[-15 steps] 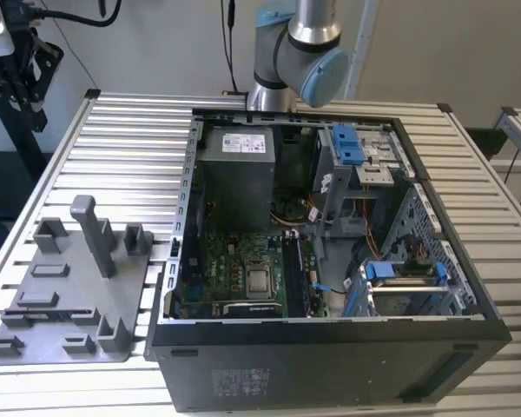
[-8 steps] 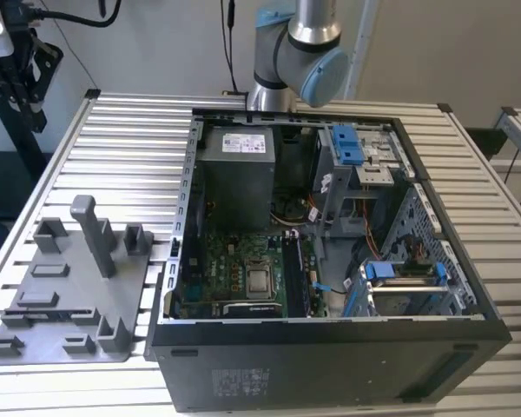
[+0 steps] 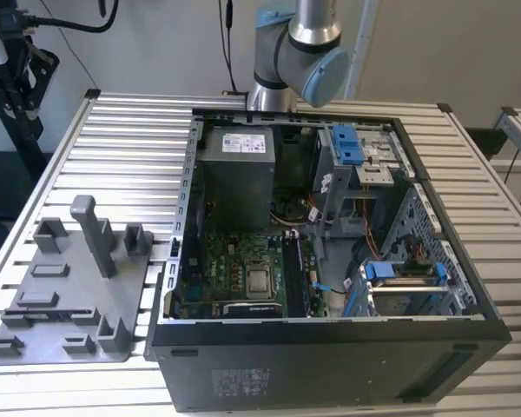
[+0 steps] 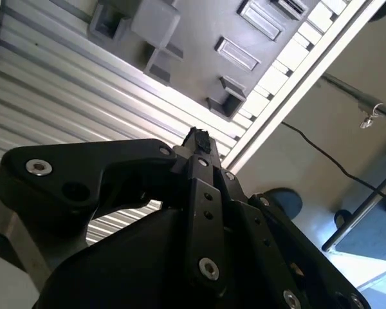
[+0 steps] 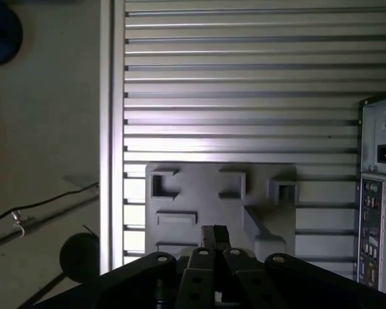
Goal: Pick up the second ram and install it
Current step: 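Reach for the second ram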
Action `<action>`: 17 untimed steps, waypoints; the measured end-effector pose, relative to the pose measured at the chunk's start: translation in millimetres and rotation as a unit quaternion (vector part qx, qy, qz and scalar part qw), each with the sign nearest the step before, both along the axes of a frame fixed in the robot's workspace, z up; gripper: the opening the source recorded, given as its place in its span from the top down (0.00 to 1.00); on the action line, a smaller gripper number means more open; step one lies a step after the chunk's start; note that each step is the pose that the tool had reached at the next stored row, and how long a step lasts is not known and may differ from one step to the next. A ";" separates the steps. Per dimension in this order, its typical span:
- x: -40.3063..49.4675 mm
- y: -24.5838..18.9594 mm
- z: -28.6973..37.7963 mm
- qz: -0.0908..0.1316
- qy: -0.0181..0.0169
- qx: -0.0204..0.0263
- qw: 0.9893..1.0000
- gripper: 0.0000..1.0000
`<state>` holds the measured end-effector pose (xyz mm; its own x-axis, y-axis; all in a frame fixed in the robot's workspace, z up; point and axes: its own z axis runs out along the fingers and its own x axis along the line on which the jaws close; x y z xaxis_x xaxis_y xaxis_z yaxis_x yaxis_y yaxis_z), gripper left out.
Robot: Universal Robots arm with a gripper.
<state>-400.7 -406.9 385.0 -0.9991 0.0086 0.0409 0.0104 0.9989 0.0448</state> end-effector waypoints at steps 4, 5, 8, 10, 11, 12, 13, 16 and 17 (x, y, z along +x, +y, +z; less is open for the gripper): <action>0.0 -6.6 -0.9 0.000 0.000 0.000 1.000 0.89; -0.1 -8.3 -1.2 0.000 0.000 0.000 1.000 0.89; -0.4 -13.3 -1.9 0.000 0.000 0.000 1.000 0.89; -0.6 -16.5 -2.4 0.000 0.000 0.000 1.000 0.89; -0.7 -18.2 -2.6 0.000 0.000 0.000 1.000 0.89; -0.8 -20.1 -2.9 0.000 0.000 0.000 1.000 0.89; -0.9 -22.0 -3.2 0.000 0.000 0.000 1.000 0.89; -1.0 -27.0 -4.5 0.000 0.000 0.000 1.000 0.89; -1.1 -28.1 -5.0 0.000 0.000 0.000 1.000 0.89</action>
